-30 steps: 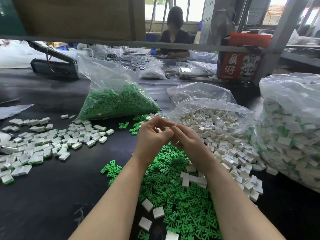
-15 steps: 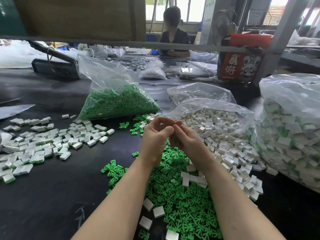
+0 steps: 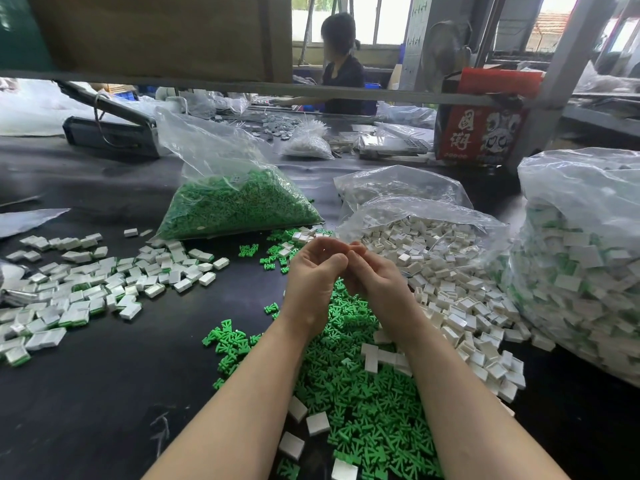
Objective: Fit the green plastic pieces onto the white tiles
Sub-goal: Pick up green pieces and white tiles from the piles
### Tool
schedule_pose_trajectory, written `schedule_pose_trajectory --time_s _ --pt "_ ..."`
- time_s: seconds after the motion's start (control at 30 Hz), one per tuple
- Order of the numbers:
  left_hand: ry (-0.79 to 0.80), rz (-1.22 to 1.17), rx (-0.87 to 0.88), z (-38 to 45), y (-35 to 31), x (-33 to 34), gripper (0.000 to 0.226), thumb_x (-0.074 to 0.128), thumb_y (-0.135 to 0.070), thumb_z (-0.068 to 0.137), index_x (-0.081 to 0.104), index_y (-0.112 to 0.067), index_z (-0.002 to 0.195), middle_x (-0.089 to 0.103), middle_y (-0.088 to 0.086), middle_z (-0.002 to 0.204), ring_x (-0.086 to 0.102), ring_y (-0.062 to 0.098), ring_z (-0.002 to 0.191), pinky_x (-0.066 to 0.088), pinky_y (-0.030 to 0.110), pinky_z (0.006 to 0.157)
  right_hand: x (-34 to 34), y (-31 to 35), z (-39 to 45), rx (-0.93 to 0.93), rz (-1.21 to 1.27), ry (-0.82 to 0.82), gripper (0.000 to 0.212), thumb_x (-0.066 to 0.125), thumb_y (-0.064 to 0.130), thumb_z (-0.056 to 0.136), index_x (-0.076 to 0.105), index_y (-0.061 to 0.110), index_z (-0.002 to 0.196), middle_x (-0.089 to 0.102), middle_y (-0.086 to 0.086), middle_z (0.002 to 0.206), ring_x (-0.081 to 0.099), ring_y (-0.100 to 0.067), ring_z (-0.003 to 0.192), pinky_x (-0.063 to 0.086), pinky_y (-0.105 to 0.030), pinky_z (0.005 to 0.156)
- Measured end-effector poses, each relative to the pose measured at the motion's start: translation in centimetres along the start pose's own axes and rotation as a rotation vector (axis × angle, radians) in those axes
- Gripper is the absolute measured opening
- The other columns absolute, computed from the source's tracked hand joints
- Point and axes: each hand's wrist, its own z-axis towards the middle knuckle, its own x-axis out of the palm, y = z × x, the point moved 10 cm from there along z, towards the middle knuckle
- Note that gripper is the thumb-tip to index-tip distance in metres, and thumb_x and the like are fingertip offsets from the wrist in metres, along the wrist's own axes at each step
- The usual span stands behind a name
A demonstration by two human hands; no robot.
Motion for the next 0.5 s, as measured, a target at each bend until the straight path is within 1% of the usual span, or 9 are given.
schedule_pose_trajectory --time_s 0.1,0.17,0.23,0.3,0.33,0.37,0.43,0.5 --pt "0.013 -0.003 0.001 -0.03 0.02 0.15 0.028 0.054 0.003 0.072 0.069 -0.02 0.064 0.068 0.013 0.075 0.057 0.026 0.055 0.049 0.032 0.046 0.01 0.14 -0.01 -0.011 0.007 -0.002 0.021 0.049 0.021 0.102 0.07 0.018 0.099 0.05 0.007 0.063 0.044 -0.009 0.06 0.035 -0.027 0.056" --pt "0.022 0.011 0.001 -0.02 0.0 0.21 0.029 0.055 0.002 0.073 0.07 -0.022 0.065 0.07 0.015 0.08 0.059 0.027 0.059 0.05 0.032 0.047 -0.03 0.12 0.02 -0.008 0.014 -0.009 0.023 0.048 0.021 0.102 0.069 0.009 0.1 0.05 0.009 0.061 0.044 -0.008 0.059 0.034 -0.026 0.055" --pt "0.029 0.035 0.003 0.08 -0.07 0.19 0.028 0.056 0.0 0.074 0.071 -0.023 0.068 0.071 0.017 0.087 0.063 0.028 0.067 0.051 0.033 0.052 -0.03 0.01 0.01 0.008 0.044 -0.013 0.031 0.047 0.023 0.103 0.066 -0.001 0.105 0.049 0.011 0.059 0.043 -0.007 0.056 0.033 -0.024 0.054" --pt "0.045 0.07 0.011 0.19 -0.3 0.13 0.021 0.059 -0.002 0.078 0.071 -0.019 0.077 0.071 0.015 0.087 0.066 0.025 0.073 0.052 0.033 0.06 0.25 0.03 -0.02 0.025 0.092 -0.004 0.043 0.042 0.03 0.103 0.064 -0.007 0.104 0.046 0.012 0.056 0.04 -0.005 0.052 0.032 -0.021 0.051" --pt "0.061 0.094 0.017 0.28 -0.48 0.08 0.015 0.062 -0.003 0.08 0.069 -0.016 0.083 0.071 0.012 0.084 0.065 0.023 0.073 0.051 0.034 0.064 0.42 0.11 -0.03 0.031 0.11 0.002 0.048 0.039 0.035 0.104 0.064 -0.006 0.098 0.045 0.013 0.054 0.039 -0.004 0.049 0.031 -0.019 0.049" --pt "0.082 0.127 0.02 0.36 -0.57 0.08 0.011 0.066 -0.004 0.082 0.068 -0.013 0.087 0.07 0.01 0.082 0.065 0.021 0.074 0.052 0.034 0.067 0.55 0.17 -0.05 0.041 0.126 0.006 0.052 0.036 0.039 0.104 0.065 -0.002 0.09 0.043 0.013 0.052 0.037 -0.004 0.047 0.03 -0.018 0.047" --pt "0.124 0.197 0.011 0.46 -0.63 0.01 0.013 0.068 -0.003 0.086 0.067 -0.012 0.095 0.073 0.008 0.086 0.068 0.018 0.08 0.054 0.029 0.074 0.69 0.01 -0.07 0.076 0.157 0.011 0.054 0.03 0.045 0.104 0.058 0.01 0.074 0.041 0.01 0.05 0.034 -0.005 0.045 0.028 -0.019 0.046" --pt "0.134 0.224 0.0 0.59 -0.69 -0.26 0.019 0.067 0.0 0.087 0.067 -0.011 0.103 0.075 0.009 0.092 0.07 0.016 0.085 0.054 0.024 0.077 0.78 -0.47 -0.08 0.125 0.212 0.013 0.054 0.027 0.048 0.104 0.054 0.014 0.071 0.042 0.007 0.052 0.034 -0.007 0.046 0.025 -0.021 0.046"
